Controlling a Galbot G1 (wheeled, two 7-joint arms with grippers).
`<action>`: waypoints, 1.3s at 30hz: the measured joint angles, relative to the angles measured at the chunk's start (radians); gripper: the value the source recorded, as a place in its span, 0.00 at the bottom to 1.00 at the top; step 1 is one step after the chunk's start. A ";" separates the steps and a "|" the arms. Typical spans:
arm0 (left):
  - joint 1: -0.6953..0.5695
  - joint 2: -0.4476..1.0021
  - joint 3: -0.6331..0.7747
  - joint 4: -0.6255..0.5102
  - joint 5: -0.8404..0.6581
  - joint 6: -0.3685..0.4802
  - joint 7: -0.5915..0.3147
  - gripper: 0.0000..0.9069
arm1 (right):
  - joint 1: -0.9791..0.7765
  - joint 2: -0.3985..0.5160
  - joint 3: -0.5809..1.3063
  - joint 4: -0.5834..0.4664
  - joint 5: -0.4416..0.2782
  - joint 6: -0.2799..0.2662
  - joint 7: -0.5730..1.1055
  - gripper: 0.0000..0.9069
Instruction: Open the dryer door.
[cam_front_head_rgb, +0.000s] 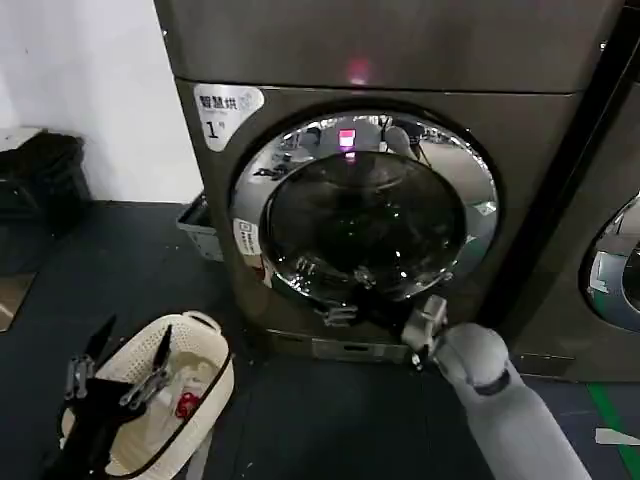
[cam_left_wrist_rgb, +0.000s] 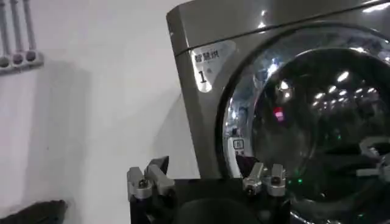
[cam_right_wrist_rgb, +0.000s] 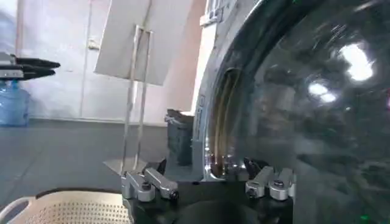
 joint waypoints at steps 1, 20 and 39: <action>0.002 -0.001 0.000 -0.001 0.000 0.000 0.000 1.00 | 0.008 0.004 -0.004 -0.006 0.000 0.000 0.000 1.00; 0.007 -0.008 0.000 -0.006 -0.001 -0.005 0.008 1.00 | 0.147 0.078 -0.119 -0.108 0.000 0.005 0.052 1.00; 0.002 -0.008 -0.001 0.009 0.001 -0.005 0.008 1.00 | 0.229 0.128 -0.190 -0.187 0.001 0.021 0.054 1.00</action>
